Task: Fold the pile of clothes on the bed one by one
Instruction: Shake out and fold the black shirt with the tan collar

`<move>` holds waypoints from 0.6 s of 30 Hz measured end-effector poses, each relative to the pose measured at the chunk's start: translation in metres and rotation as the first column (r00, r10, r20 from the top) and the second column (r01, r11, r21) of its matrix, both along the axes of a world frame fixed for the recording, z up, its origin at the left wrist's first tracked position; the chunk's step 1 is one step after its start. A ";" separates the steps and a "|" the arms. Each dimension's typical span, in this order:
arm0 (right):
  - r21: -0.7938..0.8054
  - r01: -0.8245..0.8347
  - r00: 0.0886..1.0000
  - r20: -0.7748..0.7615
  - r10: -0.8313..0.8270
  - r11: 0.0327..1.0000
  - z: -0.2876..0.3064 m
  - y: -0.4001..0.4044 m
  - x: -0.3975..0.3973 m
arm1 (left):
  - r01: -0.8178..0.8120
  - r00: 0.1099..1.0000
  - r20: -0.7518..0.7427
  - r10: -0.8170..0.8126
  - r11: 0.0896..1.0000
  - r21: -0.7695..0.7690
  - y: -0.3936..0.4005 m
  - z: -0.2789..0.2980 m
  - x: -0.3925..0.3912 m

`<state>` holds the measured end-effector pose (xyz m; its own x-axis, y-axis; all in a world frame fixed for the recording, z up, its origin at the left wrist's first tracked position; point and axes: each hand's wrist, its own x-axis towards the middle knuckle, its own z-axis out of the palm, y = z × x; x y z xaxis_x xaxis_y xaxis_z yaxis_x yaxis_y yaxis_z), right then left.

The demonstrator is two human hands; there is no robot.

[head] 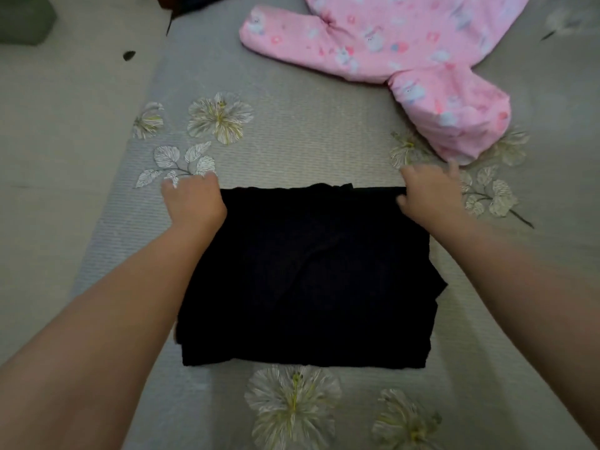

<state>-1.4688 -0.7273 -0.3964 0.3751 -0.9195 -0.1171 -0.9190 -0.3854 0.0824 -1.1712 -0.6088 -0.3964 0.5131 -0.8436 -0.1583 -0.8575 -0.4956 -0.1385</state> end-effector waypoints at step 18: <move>0.498 0.685 0.593 0.043 -0.804 0.532 -0.066 0.191 -0.077 | 0.693 0.616 -0.356 -0.703 0.698 -0.179 -0.040 -0.064 -0.173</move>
<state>-1.5458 -0.5359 -0.4626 -0.3574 -0.7598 -0.5431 -0.8441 0.5117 -0.1604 -1.3437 -0.6488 -0.4606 -0.3278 -0.9281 -0.1769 -0.9236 0.2754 0.2665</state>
